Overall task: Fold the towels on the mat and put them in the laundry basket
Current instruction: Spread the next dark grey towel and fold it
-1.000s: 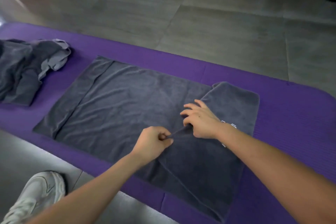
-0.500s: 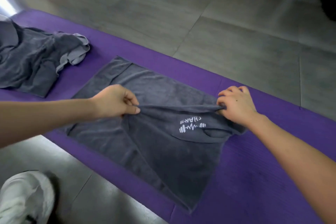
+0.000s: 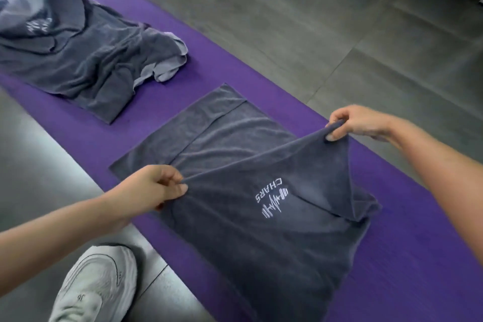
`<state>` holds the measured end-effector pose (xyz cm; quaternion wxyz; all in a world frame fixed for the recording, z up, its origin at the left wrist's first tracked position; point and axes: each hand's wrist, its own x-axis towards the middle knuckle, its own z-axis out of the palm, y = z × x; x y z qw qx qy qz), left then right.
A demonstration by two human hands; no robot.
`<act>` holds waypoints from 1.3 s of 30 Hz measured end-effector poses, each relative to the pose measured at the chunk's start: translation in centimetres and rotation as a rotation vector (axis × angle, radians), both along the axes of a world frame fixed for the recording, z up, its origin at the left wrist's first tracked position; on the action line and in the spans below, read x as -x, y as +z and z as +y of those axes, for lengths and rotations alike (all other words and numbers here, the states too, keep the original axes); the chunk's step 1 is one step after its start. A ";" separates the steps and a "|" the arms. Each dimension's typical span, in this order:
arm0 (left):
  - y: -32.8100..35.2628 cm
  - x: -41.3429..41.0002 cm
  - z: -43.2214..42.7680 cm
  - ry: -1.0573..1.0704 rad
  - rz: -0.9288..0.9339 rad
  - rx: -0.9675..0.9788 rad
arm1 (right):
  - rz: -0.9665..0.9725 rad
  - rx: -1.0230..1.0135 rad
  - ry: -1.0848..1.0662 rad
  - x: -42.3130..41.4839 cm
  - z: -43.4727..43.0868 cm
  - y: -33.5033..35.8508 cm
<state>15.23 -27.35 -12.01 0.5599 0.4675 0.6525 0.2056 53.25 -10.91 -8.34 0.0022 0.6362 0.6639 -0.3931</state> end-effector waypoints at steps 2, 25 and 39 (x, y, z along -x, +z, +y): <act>-0.6 1.9 0.2 0.122 -0.027 0.017 | 0.024 -0.088 -0.046 2.5 2.0 -0.8; -9.0 13.8 5.9 0.480 0.465 0.006 | -0.046 -0.395 -0.359 25.1 16.4 -10.6; -11.9 14.8 7.5 0.171 0.608 0.174 | -0.437 -0.200 -0.093 23.6 16.6 -15.8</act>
